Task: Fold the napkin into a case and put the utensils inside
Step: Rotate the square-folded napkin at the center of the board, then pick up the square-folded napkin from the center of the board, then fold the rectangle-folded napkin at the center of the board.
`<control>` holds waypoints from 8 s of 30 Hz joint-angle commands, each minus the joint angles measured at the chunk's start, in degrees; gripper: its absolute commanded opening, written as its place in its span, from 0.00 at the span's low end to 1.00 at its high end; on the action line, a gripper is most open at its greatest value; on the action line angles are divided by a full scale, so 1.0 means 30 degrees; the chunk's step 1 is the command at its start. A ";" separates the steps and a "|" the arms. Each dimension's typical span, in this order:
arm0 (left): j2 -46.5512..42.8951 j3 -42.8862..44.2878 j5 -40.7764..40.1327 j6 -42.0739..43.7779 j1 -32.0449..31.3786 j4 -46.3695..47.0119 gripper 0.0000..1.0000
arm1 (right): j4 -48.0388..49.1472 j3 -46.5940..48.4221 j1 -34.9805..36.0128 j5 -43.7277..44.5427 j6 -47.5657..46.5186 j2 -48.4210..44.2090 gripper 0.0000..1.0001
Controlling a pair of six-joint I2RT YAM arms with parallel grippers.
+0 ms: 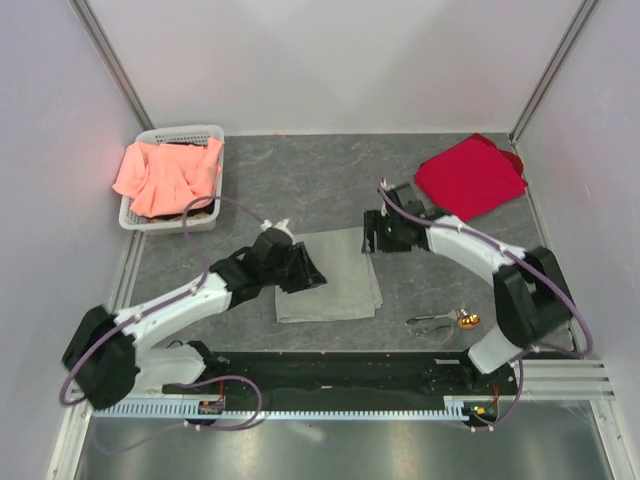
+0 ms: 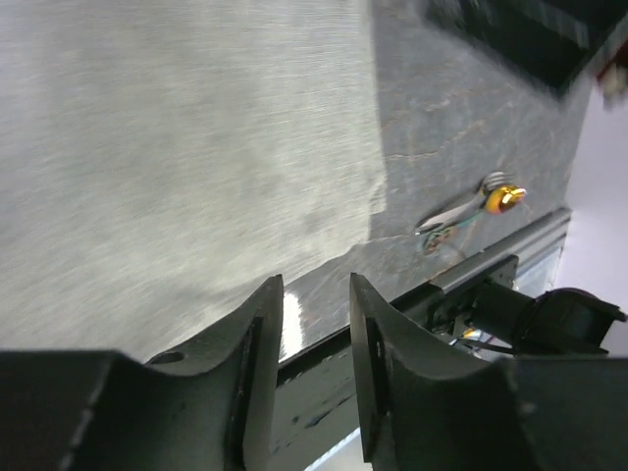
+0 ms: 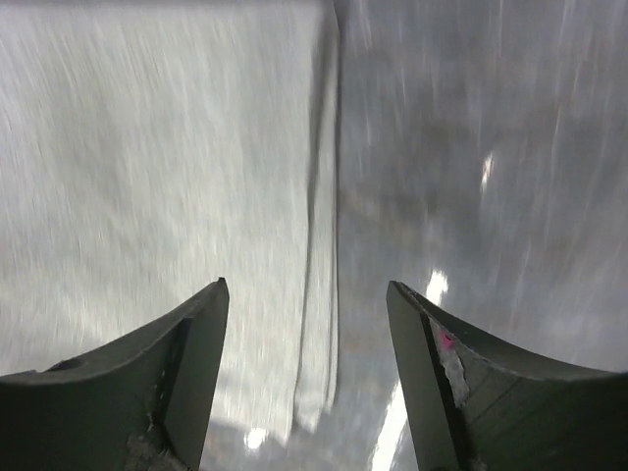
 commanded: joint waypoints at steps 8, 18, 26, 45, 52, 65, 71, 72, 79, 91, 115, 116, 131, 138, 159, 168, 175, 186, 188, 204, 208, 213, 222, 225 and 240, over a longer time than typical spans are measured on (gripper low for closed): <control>-0.5906 -0.2962 -0.1385 -0.0730 0.3374 -0.7012 0.50 | 0.2150 -0.9252 0.1135 -0.2437 0.7535 -0.7378 0.65; -0.6314 -0.3695 -0.1503 -0.1023 0.3639 -0.8567 0.50 | 0.4256 -1.1245 0.3421 -0.1675 1.0202 -0.8260 0.50; -0.7108 -0.5363 -0.0624 -0.2106 0.3639 -0.6458 0.47 | 0.5783 -1.2417 0.3715 -0.1498 1.1639 -0.8438 0.50; -0.9420 -0.7241 -0.0155 -0.3367 0.3610 -0.4757 0.49 | 0.6778 -1.3794 0.4594 -0.0180 1.4362 -0.8408 0.42; -0.9804 -0.7066 -0.0125 -0.3397 0.3610 -0.5109 0.50 | 0.7628 -1.4410 0.4624 -0.0237 1.5652 -0.8409 0.31; -0.8310 -0.6451 -0.0389 -0.2343 0.3610 -0.5519 0.52 | 0.8420 -1.5114 0.4624 -0.0063 1.5976 -0.8057 0.13; -0.8456 -0.6128 -0.0389 -0.2196 0.3610 -0.5519 0.55 | 0.8450 -1.4968 0.4624 -0.0092 1.5303 -0.8846 0.00; -0.8485 -0.6012 -0.0447 -0.2196 0.3610 -0.5548 0.55 | 0.8391 -1.4909 0.4624 -0.0092 1.5244 -0.9341 0.00; -0.8222 -0.5688 -0.0448 -0.2078 0.3639 -0.5491 0.55 | 0.4941 -1.3181 0.4624 0.0756 1.4131 -1.1424 0.00; -0.7753 -0.5512 -0.0447 -0.1375 0.3639 -0.5549 0.56 | 0.5753 -1.3239 0.5003 -0.0825 1.2986 -0.9933 0.00; -0.8279 -0.7093 -0.0683 -0.2019 0.3639 -0.3881 0.10 | 0.6018 -1.3004 0.5327 -0.1146 1.3016 -0.9552 0.44; -0.8310 -0.7326 -0.0421 -0.2107 0.3639 -0.3734 0.08 | 0.6018 -1.2975 0.5327 -0.1118 1.2987 -0.9435 0.45; -0.9656 -0.9027 -0.0360 -0.3161 0.3639 -0.3118 0.02 | 0.4034 -1.1454 0.6496 0.0607 1.2432 -0.7238 0.44; -0.9863 -0.9526 -0.0038 -0.3250 0.3639 -0.2679 0.02 | 0.0748 -0.9083 0.8020 0.3772 1.2108 -0.5861 0.42; -1.0448 -0.9760 0.0666 -0.2694 0.3639 -0.2326 0.02 | -0.0046 -0.7438 0.9399 0.5298 1.2431 -0.3603 0.09; -1.0595 -0.8561 0.0783 -0.2401 0.3639 -0.2734 0.02 | -0.1244 -0.5800 0.9458 0.6673 1.0910 -0.5447 0.00; -0.9924 -0.6131 -0.0035 -0.1729 0.3639 -0.3117 0.02 | -0.2450 -0.3662 0.8410 0.8200 0.8016 -0.6096 0.00; -0.3217 0.1865 -0.1059 0.1257 0.6009 -0.2357 0.02 | -0.1016 0.3425 0.2400 0.6150 0.0982 -0.2582 0.00; -0.1665 0.3587 -0.0888 0.1640 0.7060 -0.2035 0.02 | -0.0605 0.5330 0.1433 0.5097 0.0480 -0.1177 0.00; 0.7855 1.2708 0.4997 0.3430 1.1109 0.0251 0.02 | -0.0809 1.5356 -0.0911 0.1581 -0.1398 0.6123 0.00; 0.9208 1.3587 0.6377 0.3605 1.1372 0.1158 0.02 | -0.0546 1.5092 -0.1235 0.1490 -0.1222 0.6006 0.00; 1.0555 1.4379 0.6847 0.3956 1.1900 0.2127 0.02 | -0.0193 1.5529 -0.1557 0.0875 -0.1046 0.6356 0.00; 1.2782 1.4967 0.8982 0.2202 1.2809 0.4202 0.02 | 0.0803 1.6146 -0.2085 -0.0413 -0.0754 0.8083 0.00; 1.2872 1.4674 0.9133 0.1672 1.2721 0.4178 0.02 | 0.0832 1.5769 -0.2085 -0.1085 -0.0198 0.8378 0.00; 1.1524 1.2417 0.8166 0.2023 1.2545 0.3826 0.02 | 0.2881 0.9704 -0.1880 -0.3665 0.3024 0.5948 0.01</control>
